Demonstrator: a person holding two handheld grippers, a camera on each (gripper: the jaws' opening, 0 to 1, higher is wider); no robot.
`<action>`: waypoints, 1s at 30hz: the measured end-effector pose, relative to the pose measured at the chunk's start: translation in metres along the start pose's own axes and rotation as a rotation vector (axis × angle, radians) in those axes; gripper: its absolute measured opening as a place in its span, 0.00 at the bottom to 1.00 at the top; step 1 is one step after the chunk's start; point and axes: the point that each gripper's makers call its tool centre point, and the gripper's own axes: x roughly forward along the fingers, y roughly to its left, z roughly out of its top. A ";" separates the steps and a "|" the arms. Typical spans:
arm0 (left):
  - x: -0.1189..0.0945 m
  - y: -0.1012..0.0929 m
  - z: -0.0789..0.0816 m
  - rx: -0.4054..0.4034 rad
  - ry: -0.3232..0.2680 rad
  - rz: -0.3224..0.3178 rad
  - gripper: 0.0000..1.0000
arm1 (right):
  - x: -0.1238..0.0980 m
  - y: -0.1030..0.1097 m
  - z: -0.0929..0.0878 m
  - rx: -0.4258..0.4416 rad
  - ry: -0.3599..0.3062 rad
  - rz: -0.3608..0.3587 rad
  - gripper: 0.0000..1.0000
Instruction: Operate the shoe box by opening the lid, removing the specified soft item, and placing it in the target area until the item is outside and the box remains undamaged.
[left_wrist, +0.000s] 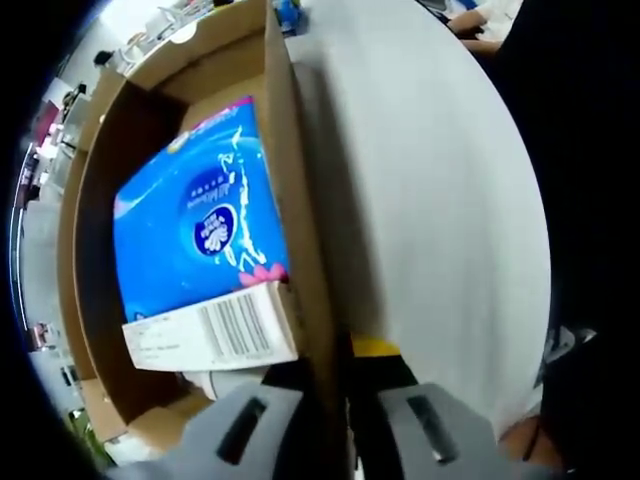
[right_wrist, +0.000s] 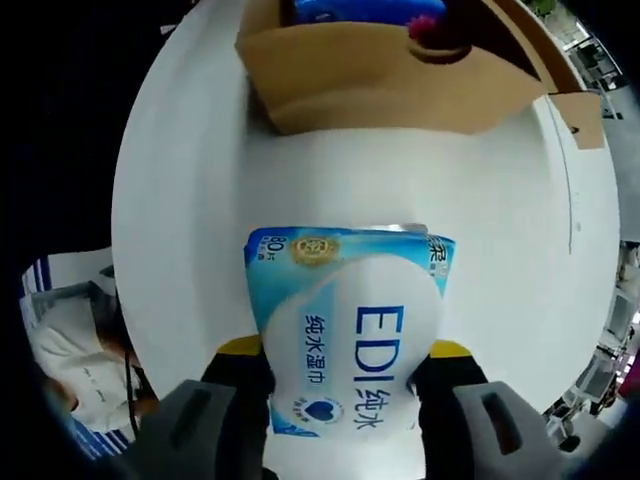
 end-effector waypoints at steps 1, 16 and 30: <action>0.000 0.000 0.000 -0.001 -0.001 0.000 0.04 | 0.001 0.000 0.000 0.000 -0.008 0.000 0.60; -0.001 0.001 -0.002 0.001 0.001 0.005 0.04 | 0.006 -0.003 0.004 -0.027 -0.048 -0.029 0.63; -0.001 0.001 -0.003 0.001 0.002 0.006 0.04 | 0.004 0.000 0.003 -0.079 -0.050 -0.032 0.62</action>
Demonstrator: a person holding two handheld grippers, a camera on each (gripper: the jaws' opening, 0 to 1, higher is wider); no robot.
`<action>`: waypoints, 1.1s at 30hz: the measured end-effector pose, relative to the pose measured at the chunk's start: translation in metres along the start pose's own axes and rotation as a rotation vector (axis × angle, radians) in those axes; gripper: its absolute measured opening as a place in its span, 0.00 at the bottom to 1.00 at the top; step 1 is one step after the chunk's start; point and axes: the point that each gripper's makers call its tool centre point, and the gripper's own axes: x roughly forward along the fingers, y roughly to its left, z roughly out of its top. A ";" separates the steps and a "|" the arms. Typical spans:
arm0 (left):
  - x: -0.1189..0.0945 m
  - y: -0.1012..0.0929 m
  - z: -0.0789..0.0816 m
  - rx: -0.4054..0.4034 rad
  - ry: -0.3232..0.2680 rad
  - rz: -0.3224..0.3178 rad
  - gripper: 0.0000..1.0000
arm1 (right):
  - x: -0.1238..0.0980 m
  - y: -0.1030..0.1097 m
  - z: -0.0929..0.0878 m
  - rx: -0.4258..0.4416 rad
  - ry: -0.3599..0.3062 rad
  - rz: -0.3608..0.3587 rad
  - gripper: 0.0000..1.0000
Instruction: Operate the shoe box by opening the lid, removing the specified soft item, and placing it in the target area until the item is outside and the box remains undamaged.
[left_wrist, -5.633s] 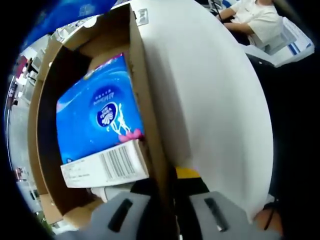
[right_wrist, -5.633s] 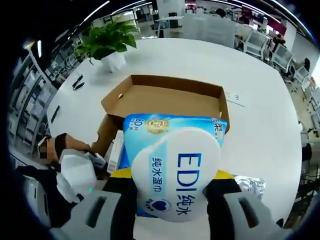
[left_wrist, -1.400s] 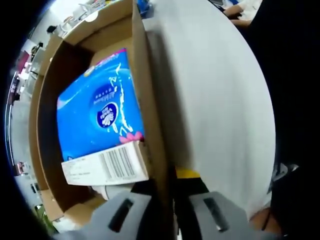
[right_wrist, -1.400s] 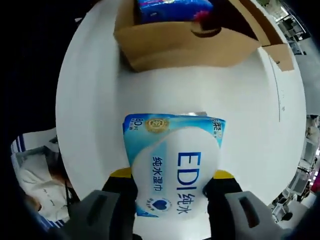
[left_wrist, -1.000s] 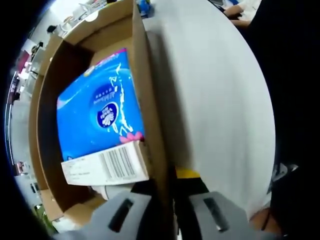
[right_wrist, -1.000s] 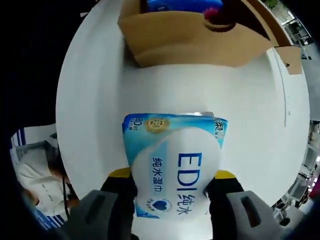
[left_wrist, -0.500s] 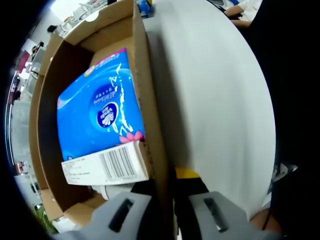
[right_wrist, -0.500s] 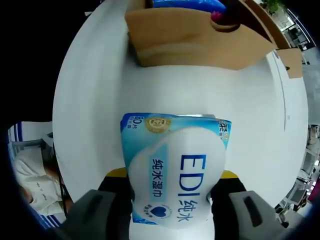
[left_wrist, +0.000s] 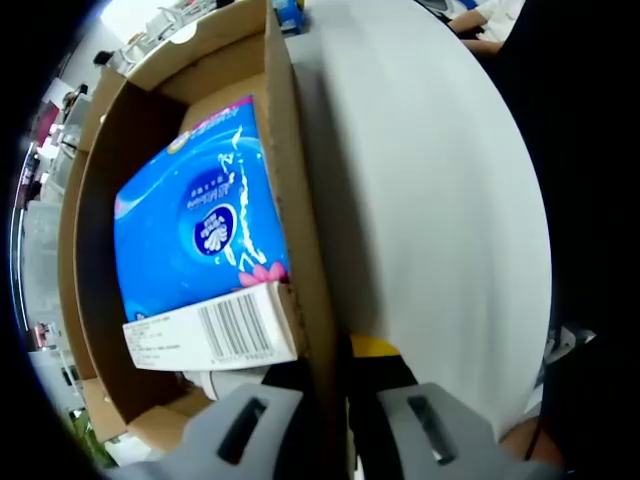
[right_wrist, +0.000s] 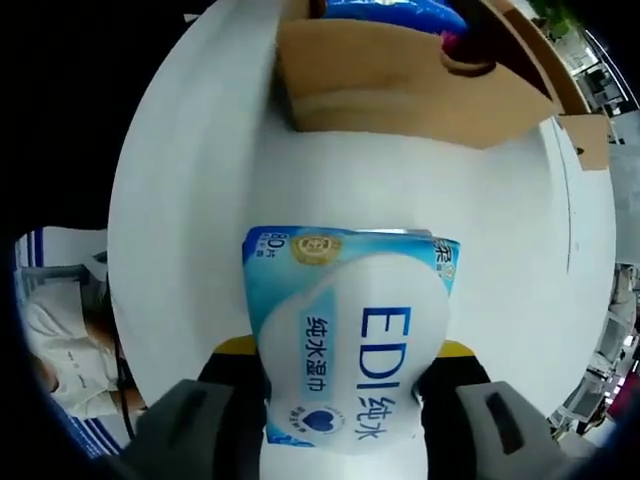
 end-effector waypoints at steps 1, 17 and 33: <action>0.000 0.000 0.000 0.000 0.001 0.000 0.04 | 0.000 0.000 0.000 0.000 0.000 0.000 0.62; 0.000 0.000 0.001 0.005 -0.004 0.001 0.04 | 0.002 0.000 -0.001 0.055 -0.011 -0.005 0.64; -0.002 -0.001 0.001 0.011 -0.024 -0.008 0.04 | -0.013 -0.002 0.002 0.084 -0.045 -0.048 0.63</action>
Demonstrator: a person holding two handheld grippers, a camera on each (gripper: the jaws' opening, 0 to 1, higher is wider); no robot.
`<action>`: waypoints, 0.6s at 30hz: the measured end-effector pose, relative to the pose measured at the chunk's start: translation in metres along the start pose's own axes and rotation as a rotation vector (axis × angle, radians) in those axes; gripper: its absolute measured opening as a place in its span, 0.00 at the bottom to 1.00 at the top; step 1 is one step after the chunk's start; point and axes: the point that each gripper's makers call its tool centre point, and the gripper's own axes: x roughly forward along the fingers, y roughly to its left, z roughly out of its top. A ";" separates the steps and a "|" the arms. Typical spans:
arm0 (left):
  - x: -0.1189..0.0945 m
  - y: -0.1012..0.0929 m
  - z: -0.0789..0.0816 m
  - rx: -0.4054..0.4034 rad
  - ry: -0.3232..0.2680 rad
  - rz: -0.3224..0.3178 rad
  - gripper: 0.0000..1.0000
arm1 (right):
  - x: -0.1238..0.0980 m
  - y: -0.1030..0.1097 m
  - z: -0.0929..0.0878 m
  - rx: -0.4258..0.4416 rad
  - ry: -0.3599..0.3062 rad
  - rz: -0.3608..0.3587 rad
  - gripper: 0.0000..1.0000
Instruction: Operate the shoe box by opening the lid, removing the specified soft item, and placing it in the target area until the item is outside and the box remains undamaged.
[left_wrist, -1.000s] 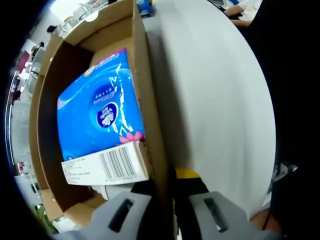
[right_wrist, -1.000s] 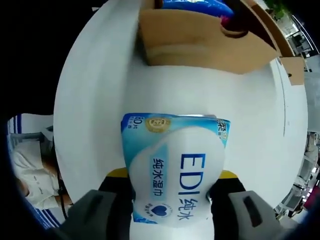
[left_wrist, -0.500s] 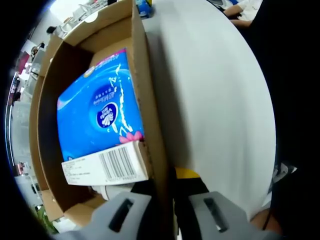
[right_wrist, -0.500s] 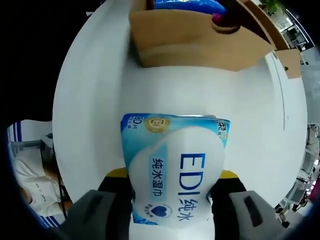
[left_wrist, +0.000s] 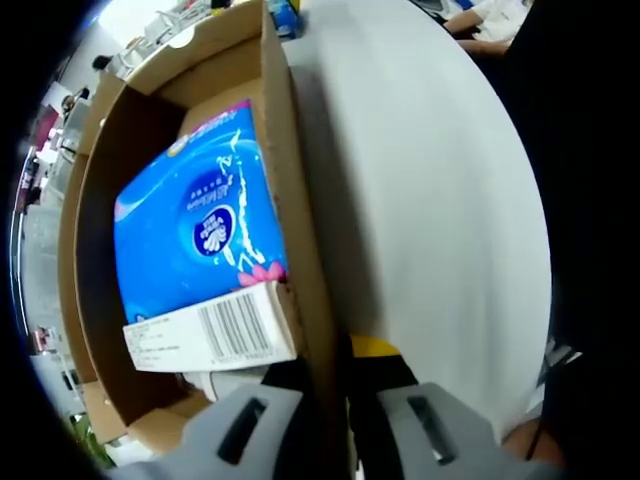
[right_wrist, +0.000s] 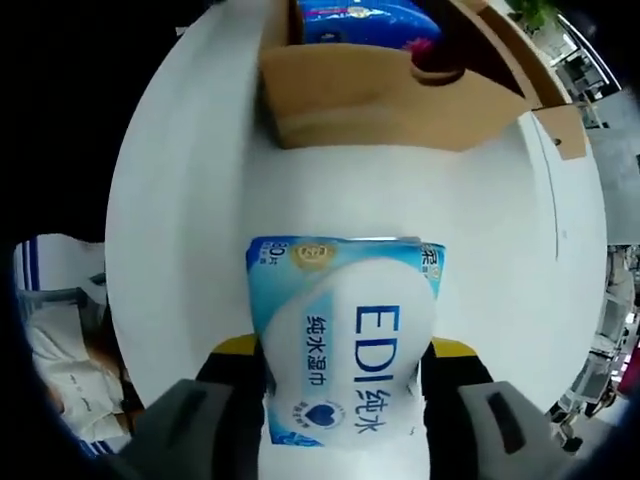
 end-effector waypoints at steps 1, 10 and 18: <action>0.000 0.000 0.000 0.000 -0.001 -0.001 0.04 | -0.002 0.001 0.000 0.007 -0.001 -0.001 0.62; -0.002 -0.001 -0.001 -0.001 -0.016 -0.012 0.04 | -0.049 -0.012 0.017 0.029 -0.046 -0.082 0.62; -0.002 -0.002 -0.001 0.003 -0.021 -0.013 0.04 | -0.094 -0.030 0.064 -0.072 -0.117 -0.196 0.63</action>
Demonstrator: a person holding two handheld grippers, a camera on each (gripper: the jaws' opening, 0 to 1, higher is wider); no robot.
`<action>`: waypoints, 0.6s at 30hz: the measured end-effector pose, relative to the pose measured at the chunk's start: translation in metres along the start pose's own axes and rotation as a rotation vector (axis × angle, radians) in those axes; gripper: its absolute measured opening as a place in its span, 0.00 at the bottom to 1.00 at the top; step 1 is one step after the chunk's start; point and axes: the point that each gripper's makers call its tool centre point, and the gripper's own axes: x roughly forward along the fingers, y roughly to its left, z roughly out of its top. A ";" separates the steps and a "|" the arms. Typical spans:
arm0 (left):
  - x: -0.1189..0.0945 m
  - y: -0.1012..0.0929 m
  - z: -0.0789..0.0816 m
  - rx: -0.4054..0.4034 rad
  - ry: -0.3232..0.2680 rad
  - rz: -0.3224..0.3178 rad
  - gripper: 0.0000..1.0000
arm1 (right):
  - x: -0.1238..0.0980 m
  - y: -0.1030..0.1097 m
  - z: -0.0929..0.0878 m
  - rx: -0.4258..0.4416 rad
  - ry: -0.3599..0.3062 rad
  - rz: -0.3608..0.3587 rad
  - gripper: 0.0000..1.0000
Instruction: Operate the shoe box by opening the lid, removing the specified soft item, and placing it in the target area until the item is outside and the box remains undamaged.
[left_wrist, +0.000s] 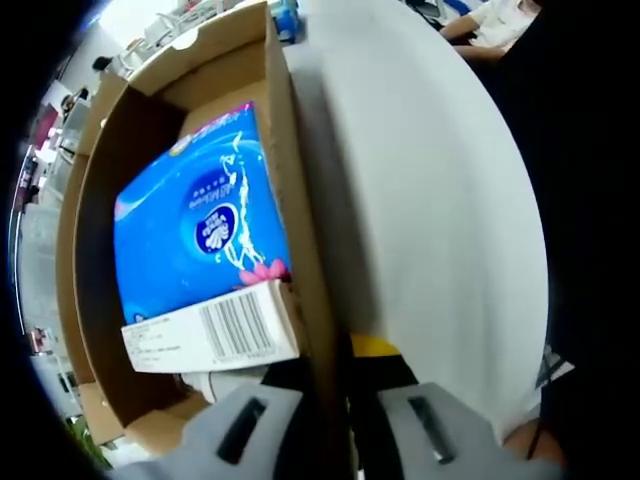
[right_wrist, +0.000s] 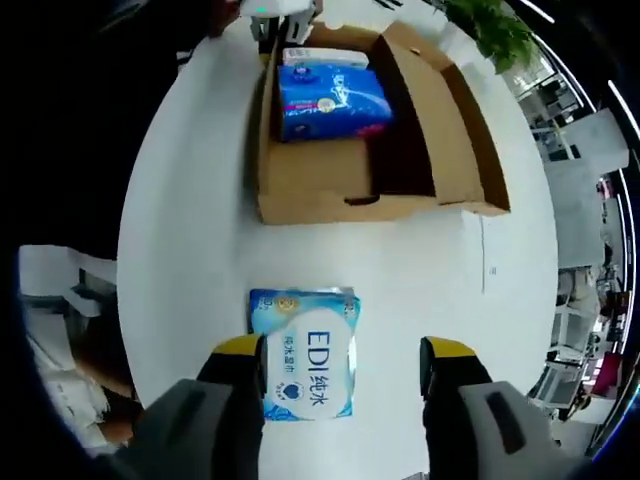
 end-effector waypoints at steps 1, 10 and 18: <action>0.000 0.000 0.000 0.000 -0.001 0.000 0.04 | -0.004 -0.004 0.012 -0.021 -0.022 -0.016 0.63; 0.000 -0.001 0.000 0.004 0.001 0.004 0.04 | -0.015 -0.025 0.099 -0.309 -0.159 -0.101 0.72; 0.000 -0.001 0.000 0.004 0.003 0.004 0.04 | -0.004 -0.023 0.145 -0.549 -0.176 -0.095 0.72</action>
